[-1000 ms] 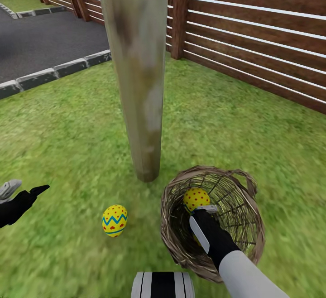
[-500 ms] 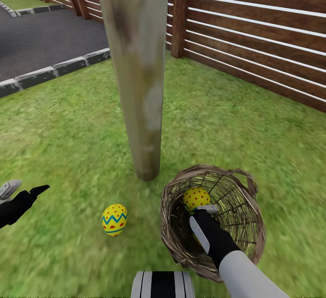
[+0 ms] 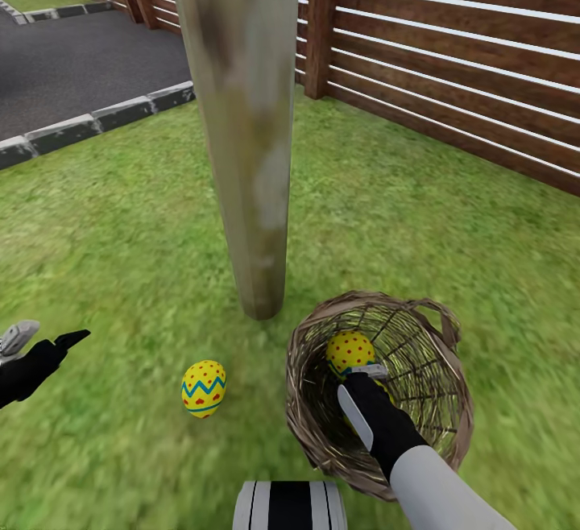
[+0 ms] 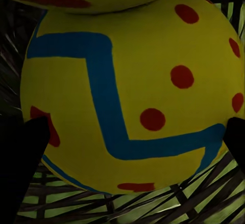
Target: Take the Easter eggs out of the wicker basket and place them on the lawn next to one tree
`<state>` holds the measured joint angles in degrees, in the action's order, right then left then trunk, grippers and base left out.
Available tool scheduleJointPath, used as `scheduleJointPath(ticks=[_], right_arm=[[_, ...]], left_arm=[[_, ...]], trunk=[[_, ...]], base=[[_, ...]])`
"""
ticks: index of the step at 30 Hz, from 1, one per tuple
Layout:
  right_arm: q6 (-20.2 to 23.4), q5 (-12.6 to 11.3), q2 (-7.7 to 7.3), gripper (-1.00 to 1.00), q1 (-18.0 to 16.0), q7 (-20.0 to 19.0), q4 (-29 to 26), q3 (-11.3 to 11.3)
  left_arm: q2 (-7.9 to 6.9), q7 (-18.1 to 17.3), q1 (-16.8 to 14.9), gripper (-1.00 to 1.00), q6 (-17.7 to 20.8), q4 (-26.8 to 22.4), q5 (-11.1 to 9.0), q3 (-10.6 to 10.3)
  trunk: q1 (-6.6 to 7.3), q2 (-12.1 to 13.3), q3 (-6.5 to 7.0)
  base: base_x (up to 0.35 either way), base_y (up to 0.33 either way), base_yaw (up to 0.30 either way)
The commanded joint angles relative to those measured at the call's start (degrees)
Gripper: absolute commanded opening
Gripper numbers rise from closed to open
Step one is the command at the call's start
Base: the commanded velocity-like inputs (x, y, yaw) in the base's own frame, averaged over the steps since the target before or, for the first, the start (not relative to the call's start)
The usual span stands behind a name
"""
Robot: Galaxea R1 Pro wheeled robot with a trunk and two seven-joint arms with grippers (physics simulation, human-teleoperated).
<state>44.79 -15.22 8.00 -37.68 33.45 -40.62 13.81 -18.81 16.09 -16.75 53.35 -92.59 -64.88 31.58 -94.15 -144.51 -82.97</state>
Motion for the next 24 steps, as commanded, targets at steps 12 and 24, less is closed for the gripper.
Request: scheduleJointPath(ticks=[12, 24], right_arm=[[0.12, -0.78, 0.00, -1.00, 0.00, 0.57, -0.19, 0.26], [0.12, -0.69, 0.00, -1.00, -0.02, 0.65, -0.82, 0.34]], left_arm=[[0.26, 0.55, -0.04, 1.00, 0.33, -0.05, -0.60, 0.09], [0.26, 0.43, -0.04, 1.00, 0.35, -0.05, -0.60, 0.14]], trunk=[[0.01, -0.01, -0.04], [0.01, -0.01, -0.04]], base=[[0.000, 0.000, 0.000], [0.000, 0.000, 0.000]])
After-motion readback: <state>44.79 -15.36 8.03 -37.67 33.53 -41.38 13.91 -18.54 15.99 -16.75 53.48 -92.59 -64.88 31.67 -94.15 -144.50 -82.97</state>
